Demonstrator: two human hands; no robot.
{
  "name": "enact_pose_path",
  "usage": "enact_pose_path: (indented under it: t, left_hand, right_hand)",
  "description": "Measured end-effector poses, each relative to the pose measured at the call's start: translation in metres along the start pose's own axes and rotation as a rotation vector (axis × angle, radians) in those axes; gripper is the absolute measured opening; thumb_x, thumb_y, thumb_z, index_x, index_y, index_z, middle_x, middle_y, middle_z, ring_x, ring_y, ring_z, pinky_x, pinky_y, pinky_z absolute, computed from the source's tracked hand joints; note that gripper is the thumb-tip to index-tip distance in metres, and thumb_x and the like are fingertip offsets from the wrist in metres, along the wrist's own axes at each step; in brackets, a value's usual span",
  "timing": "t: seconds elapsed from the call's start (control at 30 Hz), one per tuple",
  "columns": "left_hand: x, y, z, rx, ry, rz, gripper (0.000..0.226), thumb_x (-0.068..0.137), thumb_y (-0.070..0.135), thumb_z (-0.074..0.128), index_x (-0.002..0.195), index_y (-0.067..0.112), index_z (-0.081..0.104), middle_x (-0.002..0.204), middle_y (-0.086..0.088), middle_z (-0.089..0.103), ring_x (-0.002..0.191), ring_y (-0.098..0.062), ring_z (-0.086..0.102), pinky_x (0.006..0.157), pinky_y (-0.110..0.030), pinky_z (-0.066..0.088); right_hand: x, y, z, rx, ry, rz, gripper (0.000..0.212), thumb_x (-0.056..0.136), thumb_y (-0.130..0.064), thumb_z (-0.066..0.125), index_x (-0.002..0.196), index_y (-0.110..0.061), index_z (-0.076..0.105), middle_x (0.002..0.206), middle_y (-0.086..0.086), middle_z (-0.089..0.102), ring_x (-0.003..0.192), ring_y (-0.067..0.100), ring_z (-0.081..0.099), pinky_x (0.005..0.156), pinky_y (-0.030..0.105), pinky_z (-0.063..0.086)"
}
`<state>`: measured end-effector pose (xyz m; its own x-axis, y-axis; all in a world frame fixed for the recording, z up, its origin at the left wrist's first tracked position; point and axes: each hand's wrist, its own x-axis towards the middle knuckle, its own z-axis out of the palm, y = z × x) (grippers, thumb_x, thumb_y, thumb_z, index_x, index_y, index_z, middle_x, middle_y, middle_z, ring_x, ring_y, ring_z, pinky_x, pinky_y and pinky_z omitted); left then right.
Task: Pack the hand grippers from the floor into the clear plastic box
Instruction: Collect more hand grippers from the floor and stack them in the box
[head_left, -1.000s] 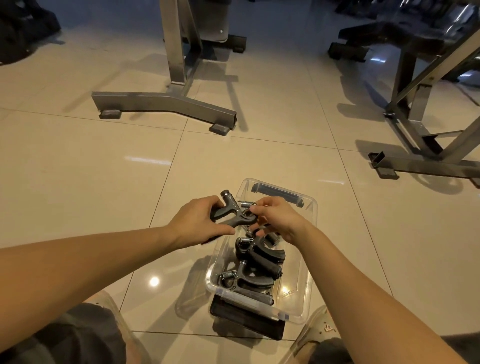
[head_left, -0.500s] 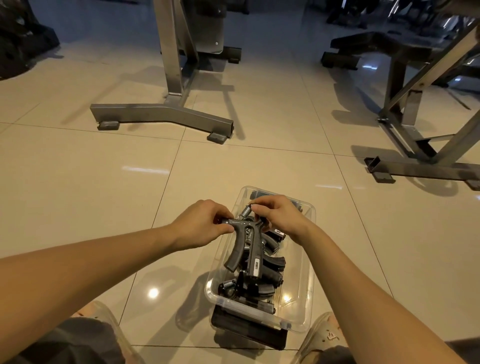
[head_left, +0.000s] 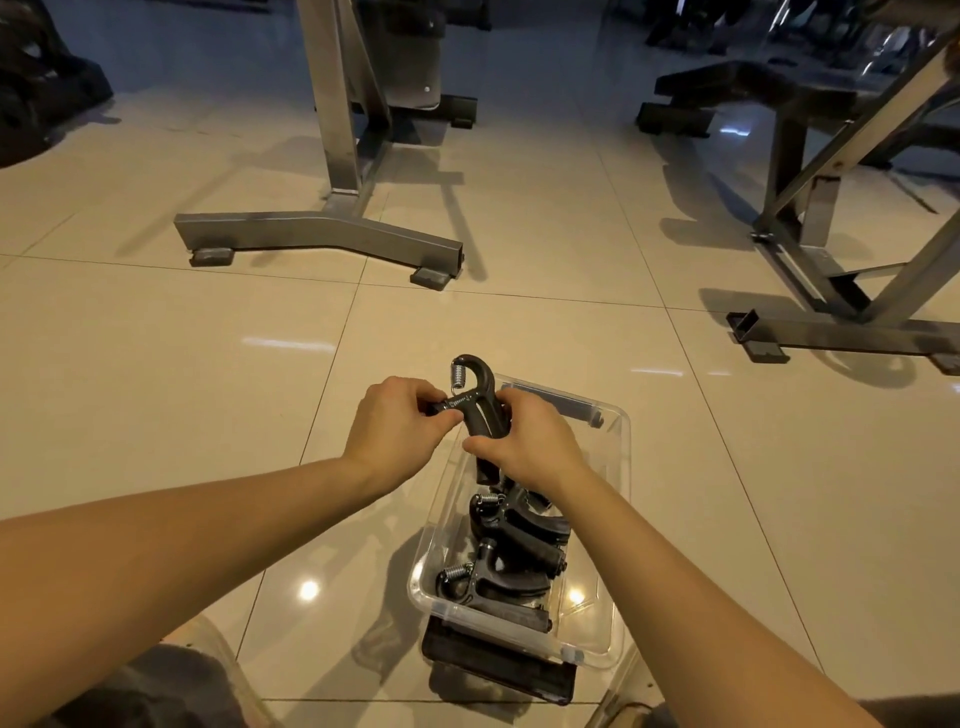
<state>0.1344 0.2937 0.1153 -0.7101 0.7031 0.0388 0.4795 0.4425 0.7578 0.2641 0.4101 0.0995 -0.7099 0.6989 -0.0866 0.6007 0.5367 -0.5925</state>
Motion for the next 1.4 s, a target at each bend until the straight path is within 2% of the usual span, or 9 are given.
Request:
enact_pose_path:
  t: [0.1,0.2,0.3,0.37,0.6,0.8,1.0,1.17,1.4]
  left_hand:
    - [0.002,-0.005,0.009,-0.015,-0.164,0.035,0.027,0.082,0.031,0.082,0.104,0.016,0.076,0.086,0.005,0.073,0.081,-0.010,0.068,0.079,-0.033,0.056]
    - [0.006,-0.017,0.015,0.225,-0.397,0.194,0.059,0.083,0.044,0.079,0.134,0.019,0.062,0.119,0.004,0.068,0.105,-0.011,0.064,0.095,-0.033,0.052]
    - [0.009,-0.034,0.013,0.804,-0.600,0.482,0.094,0.083,0.070,0.063,0.157,0.020,0.031,0.158,0.001,0.039,0.143,-0.020,0.037,0.119,-0.041,0.028]
    - [0.012,-0.045,0.008,0.994,-0.709,0.598,0.105,0.082,0.081,0.051,0.161,0.019,0.019,0.167,0.002,0.021,0.152,-0.021,0.020,0.125,-0.048,0.010]
    - [0.023,-0.059,0.008,0.973,-0.831,0.641,0.112,0.081,0.084,0.048,0.162,0.020,0.006,0.171,0.001,0.001,0.156,-0.020,0.006,0.126,-0.042,0.003]
    - [0.028,-0.060,0.015,0.898,-0.872,0.571,0.116,0.079,0.077,0.061,0.162,0.022,0.003,0.170,0.003,-0.006,0.156,-0.017,-0.001,0.127,-0.039,0.001]
    - [0.030,-0.068,0.017,0.894,-0.887,0.536,0.121,0.078,0.082,0.057,0.162,0.024,-0.008,0.169,0.008,-0.014,0.156,-0.016,-0.004,0.124,-0.042,-0.006]
    - [0.031,-0.067,0.017,0.881,-0.901,0.519,0.120,0.078,0.079,0.060,0.162,0.024,-0.006,0.168,0.009,-0.016,0.156,-0.015,-0.002,0.125,-0.043,-0.004]
    - [0.029,-0.055,0.015,0.905,-0.891,0.525,0.118,0.078,0.074,0.065,0.162,0.023,0.000,0.170,0.008,-0.009,0.156,-0.016,0.004,0.125,-0.042,0.000]
  right_hand:
    - [0.007,0.014,-0.008,-0.055,0.013,-0.023,0.045,0.070,-0.042,0.076,0.112,-0.030,0.065,0.098,-0.007,0.064,0.090,0.018,0.064,0.075,0.038,0.056]
    - [0.017,0.039,-0.019,-0.149,0.013,-0.012,0.058,0.073,-0.032,0.077,0.129,-0.027,0.062,0.103,-0.004,0.056,0.100,0.022,0.058,0.082,0.039,0.052]
    - [0.026,0.070,-0.015,-0.149,0.021,0.048,0.053,0.072,-0.029,0.079,0.123,-0.024,0.065,0.102,-0.003,0.057,0.100,0.023,0.057,0.080,0.035,0.048]
    - [0.034,0.087,-0.005,-0.218,0.017,0.062,0.037,0.072,-0.025,0.078,0.107,-0.020,0.067,0.100,-0.001,0.061,0.098,0.024,0.059,0.073,0.034,0.047]
    - [0.057,0.113,0.035,-0.343,-0.117,0.094,0.048,0.078,-0.012,0.072,0.126,-0.013,0.064,0.119,0.008,0.063,0.110,0.032,0.060,0.090,0.042,0.054]
    - [0.067,0.129,0.058,-0.335,-0.170,0.108,0.048,0.082,-0.012,0.071,0.129,-0.018,0.062,0.118,0.005,0.061,0.110,0.029,0.058,0.089,0.040,0.052]
    - [0.068,0.137,0.069,-0.400,-0.183,0.111,0.051,0.084,-0.022,0.072,0.133,-0.029,0.058,0.110,0.001,0.062,0.101,0.024,0.059,0.073,0.033,0.041]
    - [0.068,0.138,0.072,-0.527,-0.195,0.089,0.044,0.088,-0.030,0.069,0.131,-0.025,0.059,0.118,0.000,0.057,0.113,0.023,0.053,0.093,0.039,0.042]
    - [0.062,0.127,0.071,-0.587,-0.209,0.120,0.053,0.088,-0.019,0.065,0.139,-0.025,0.053,0.125,0.003,0.055,0.119,0.026,0.050,0.098,0.041,0.043]
